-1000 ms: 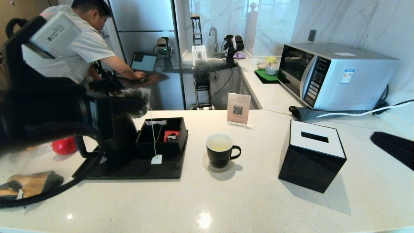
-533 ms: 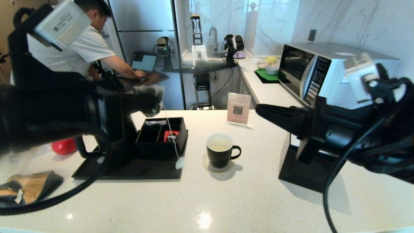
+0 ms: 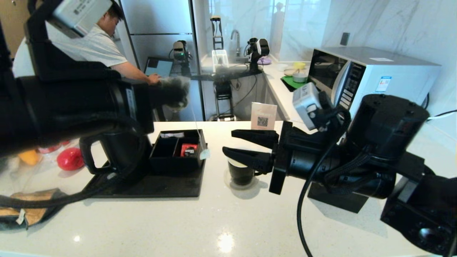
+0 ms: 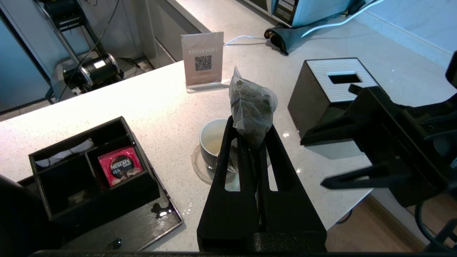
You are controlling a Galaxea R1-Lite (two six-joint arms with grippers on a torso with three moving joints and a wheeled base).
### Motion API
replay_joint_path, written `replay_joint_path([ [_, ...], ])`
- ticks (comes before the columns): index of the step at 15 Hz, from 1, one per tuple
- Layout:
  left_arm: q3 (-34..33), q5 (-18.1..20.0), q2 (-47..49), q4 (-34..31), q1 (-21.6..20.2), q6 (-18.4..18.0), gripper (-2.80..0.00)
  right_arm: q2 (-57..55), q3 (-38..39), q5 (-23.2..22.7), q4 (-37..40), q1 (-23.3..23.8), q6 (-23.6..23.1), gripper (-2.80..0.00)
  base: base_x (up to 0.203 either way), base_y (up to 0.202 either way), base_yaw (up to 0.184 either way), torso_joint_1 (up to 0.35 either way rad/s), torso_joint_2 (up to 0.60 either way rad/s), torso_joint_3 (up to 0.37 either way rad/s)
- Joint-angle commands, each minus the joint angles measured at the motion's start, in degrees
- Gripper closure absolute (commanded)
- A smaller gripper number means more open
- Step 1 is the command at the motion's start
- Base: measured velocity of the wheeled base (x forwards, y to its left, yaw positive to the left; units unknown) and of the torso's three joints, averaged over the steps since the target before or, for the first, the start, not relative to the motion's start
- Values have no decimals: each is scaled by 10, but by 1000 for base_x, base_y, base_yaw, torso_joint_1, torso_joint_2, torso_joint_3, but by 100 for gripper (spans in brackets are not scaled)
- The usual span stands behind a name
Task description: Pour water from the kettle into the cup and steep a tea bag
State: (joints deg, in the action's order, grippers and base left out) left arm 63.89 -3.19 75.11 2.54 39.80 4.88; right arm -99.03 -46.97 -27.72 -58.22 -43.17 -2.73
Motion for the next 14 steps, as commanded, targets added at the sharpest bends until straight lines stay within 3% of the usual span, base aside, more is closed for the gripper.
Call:
replay_joint_path([
  [1,1,-1,9,1,1,0,0,-16,-1,-3,-23,-5,13,-280,0,0,0,0,0,0],
  [10,15,-1,8,1,23,1,0,-88,-42,-21,-49,-13,13,-280,0,0,0,0,0,0],
  [14,16,-2,7,2,31,1,0,-121,-55,-23,-61,-41,15,-280,0,0,0,0,0,0],
])
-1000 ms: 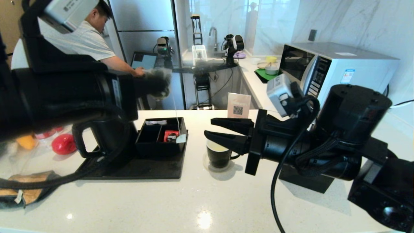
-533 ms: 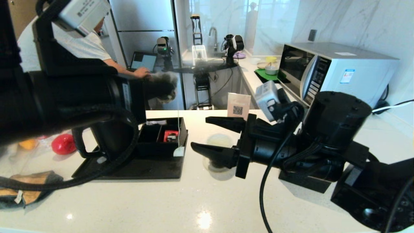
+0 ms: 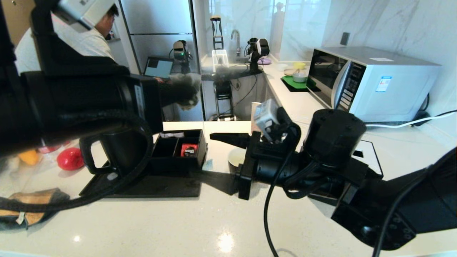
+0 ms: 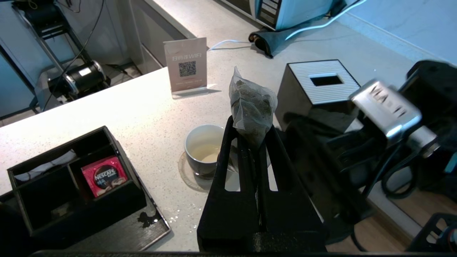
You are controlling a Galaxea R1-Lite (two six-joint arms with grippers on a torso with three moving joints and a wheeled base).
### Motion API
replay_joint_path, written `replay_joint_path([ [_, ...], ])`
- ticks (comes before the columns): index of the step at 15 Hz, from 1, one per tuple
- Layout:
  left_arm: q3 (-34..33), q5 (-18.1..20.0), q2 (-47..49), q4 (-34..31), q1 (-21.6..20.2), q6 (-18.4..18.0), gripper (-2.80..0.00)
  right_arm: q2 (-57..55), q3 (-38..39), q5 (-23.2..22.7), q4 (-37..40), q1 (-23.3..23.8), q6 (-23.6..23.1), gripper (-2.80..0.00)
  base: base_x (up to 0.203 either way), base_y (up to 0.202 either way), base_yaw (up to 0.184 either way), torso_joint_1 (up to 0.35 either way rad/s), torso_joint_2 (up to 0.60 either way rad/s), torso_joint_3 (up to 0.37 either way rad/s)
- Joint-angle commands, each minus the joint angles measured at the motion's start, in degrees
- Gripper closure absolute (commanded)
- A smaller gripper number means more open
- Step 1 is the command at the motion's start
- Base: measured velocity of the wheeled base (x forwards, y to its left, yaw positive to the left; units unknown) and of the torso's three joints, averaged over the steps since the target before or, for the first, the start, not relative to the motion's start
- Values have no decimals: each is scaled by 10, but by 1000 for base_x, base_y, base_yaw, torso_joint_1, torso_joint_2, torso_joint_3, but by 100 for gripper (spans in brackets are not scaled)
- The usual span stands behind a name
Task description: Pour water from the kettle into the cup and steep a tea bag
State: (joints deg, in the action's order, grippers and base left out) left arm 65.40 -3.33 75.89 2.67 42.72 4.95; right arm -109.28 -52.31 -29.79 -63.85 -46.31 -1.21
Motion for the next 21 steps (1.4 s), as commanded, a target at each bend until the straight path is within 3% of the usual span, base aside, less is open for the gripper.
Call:
replay_joint_path([
  [1,1,-1,0,1,2,1,0,-24,-2,-2,-6,-16,0,-280,0,0,0,0,0,0],
  [12,-4,-2,-4,0,3,1,0,-45,-24,-2,-12,-26,7,-280,0,0,0,0,0,0],
  [13,-4,-2,-4,0,3,1,0,-45,-24,-3,-14,-26,8,0,0,0,0,0,0,0],
  [21,-5,-3,-6,0,7,1,0,-41,-23,-3,-16,-26,9,0,0,0,0,0,0,0],
])
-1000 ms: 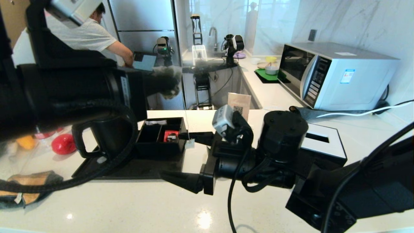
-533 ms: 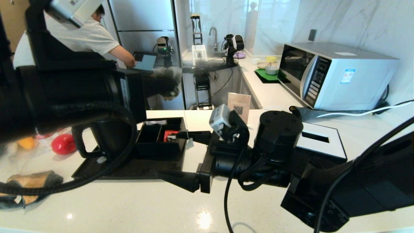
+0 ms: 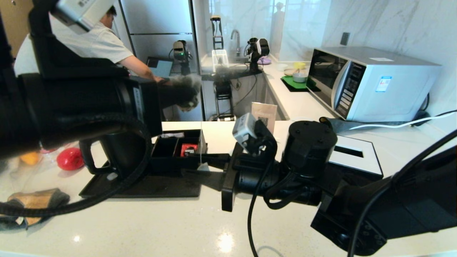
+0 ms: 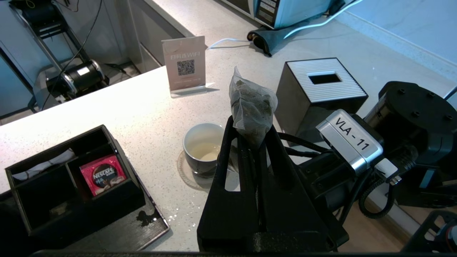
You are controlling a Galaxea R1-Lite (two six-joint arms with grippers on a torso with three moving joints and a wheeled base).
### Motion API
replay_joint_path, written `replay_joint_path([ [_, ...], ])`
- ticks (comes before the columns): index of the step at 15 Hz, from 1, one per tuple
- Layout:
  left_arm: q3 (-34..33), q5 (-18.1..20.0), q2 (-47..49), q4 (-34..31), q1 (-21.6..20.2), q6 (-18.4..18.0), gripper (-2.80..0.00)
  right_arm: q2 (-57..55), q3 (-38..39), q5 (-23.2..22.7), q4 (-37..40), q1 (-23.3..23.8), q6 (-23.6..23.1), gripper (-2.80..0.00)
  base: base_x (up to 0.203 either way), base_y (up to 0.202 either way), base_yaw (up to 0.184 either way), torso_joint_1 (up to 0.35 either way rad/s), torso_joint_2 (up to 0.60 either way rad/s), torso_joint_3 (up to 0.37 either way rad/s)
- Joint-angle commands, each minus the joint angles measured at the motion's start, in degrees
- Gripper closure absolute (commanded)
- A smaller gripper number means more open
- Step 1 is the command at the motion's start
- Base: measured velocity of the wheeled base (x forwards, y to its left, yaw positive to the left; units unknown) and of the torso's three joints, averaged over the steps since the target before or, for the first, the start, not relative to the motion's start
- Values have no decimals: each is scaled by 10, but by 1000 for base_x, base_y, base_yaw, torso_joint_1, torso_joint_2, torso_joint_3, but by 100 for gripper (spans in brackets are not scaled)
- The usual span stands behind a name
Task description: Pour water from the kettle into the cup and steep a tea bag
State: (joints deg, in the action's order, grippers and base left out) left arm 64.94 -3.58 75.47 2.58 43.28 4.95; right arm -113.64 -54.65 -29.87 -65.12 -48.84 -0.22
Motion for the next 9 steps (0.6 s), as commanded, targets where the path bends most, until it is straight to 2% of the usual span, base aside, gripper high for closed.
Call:
replay_joint_path([
  [1,-1,0,-3,0,1,1,0,3,1,-2,-4,0,0,0,0,0,0,0,0,0],
  [9,-25,1,-19,-1,3,1,0,13,0,2,0,4,1,0,0,0,0,0,0,0],
])
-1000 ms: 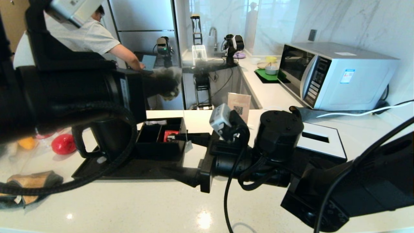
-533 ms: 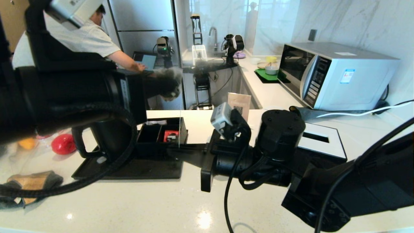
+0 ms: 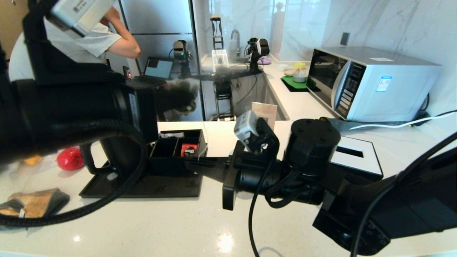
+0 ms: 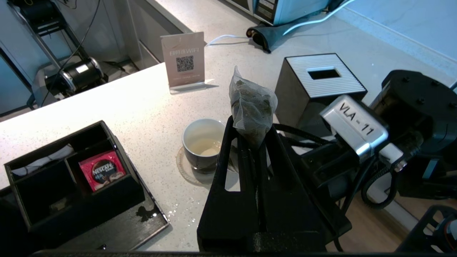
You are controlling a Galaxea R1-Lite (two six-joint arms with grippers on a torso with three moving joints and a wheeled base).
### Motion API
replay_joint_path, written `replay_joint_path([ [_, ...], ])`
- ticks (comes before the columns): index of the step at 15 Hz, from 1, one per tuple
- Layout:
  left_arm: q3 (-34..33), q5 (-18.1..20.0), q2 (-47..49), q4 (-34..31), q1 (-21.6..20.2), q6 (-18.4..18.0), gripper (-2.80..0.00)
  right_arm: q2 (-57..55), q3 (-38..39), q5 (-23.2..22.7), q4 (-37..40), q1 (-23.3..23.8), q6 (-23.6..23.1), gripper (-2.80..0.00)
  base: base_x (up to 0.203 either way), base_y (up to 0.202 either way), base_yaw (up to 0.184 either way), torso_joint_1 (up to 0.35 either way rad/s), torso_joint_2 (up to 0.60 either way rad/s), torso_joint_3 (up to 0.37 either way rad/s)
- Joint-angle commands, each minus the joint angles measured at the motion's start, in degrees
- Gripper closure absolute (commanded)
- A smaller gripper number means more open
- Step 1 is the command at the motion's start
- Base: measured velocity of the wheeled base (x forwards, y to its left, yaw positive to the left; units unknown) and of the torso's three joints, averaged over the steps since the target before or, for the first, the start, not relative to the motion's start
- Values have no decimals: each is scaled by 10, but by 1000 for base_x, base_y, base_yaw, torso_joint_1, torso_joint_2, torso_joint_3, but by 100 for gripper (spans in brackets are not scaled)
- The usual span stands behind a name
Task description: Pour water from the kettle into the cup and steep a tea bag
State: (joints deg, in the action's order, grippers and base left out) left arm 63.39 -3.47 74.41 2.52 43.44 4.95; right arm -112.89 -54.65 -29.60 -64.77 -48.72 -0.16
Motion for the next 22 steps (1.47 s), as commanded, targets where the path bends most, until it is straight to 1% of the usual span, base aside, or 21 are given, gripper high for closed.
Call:
replay_joint_path([
  [1,-22,0,-14,0,6,1,0,7,-1,0,-4,8,2,0,0,0,0,0,0,0],
  [5,-73,0,-36,0,18,1,0,15,-18,1,1,31,2,0,0,0,0,0,0,0],
  [9,-112,0,-54,1,19,1,0,17,-34,6,3,52,2,0,0,0,0,0,0,0],
  [11,-130,0,-59,1,19,1,0,25,-37,6,4,55,2,0,0,0,0,0,0,0],
  [15,-140,0,-56,1,19,15,0,46,-38,5,11,62,2,0,0,0,0,0,0,0],
  [19,-142,0,-41,7,19,17,0,58,-38,5,10,62,2,0,0,0,0,0,0,0],
  [22,-141,-1,-20,49,19,16,0,65,-38,5,10,62,2,0,0,0,0,0,0,0],
])
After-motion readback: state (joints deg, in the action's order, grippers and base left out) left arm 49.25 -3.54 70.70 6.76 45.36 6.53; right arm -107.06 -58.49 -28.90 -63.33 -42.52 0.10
